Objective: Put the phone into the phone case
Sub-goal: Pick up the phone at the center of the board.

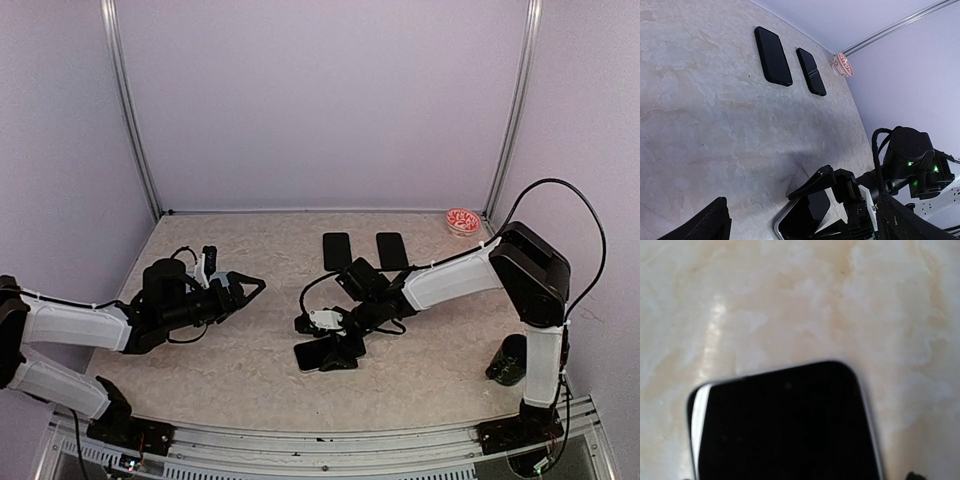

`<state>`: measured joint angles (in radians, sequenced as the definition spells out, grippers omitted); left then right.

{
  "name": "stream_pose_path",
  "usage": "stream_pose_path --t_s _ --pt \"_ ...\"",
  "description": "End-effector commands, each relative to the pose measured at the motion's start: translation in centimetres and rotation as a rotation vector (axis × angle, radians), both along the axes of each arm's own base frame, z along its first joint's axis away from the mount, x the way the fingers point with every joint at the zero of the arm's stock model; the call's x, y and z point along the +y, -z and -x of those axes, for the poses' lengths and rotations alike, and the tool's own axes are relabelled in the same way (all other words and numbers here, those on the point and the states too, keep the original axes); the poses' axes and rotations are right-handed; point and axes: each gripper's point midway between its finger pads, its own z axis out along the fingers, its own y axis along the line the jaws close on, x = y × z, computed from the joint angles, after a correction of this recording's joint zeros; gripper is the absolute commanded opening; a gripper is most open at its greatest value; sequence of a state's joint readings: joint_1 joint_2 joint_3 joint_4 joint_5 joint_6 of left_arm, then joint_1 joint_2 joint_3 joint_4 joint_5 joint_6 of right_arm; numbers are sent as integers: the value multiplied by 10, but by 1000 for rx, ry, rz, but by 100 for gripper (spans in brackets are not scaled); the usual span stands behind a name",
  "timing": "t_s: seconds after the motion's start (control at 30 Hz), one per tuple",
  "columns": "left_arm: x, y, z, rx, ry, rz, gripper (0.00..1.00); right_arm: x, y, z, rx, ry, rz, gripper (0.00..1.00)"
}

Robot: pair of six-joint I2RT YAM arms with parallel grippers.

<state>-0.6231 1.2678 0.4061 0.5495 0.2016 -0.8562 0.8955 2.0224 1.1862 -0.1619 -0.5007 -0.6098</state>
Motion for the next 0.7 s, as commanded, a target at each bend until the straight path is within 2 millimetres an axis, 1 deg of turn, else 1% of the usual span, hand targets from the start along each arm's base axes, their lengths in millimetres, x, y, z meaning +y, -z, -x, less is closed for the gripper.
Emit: stream_pose_path --t_s 0.0,0.07,0.1,0.2,0.27,0.4,0.53,0.6,0.67 --pt "-1 -5 -4 -16 -2 7 99 -18 21 -3 31 37 74 86" --pt "-2 -5 -4 -13 2 8 99 -17 23 0 53 30 72 70" --pt "-3 -4 -5 -13 3 7 99 -16 24 1 62 29 75 65" --pt "-3 -4 -5 -10 5 6 99 -17 27 2 70 30 78 63" --pt "-3 -5 -6 -11 5 6 99 -16 24 1 62 32 67 62" --pt "-5 -5 -6 -8 10 13 99 -10 1 -4 15 44 -3 62" --pt "-9 -3 -5 -2 25 23 99 -3 -26 -18 -62 87 -69 62" --pt "-13 -2 -4 -4 38 29 99 -1 -40 -23 -99 106 -113 62" --pt "-18 3 -2 5 58 27 99 1 -53 -27 -127 126 -155 62"
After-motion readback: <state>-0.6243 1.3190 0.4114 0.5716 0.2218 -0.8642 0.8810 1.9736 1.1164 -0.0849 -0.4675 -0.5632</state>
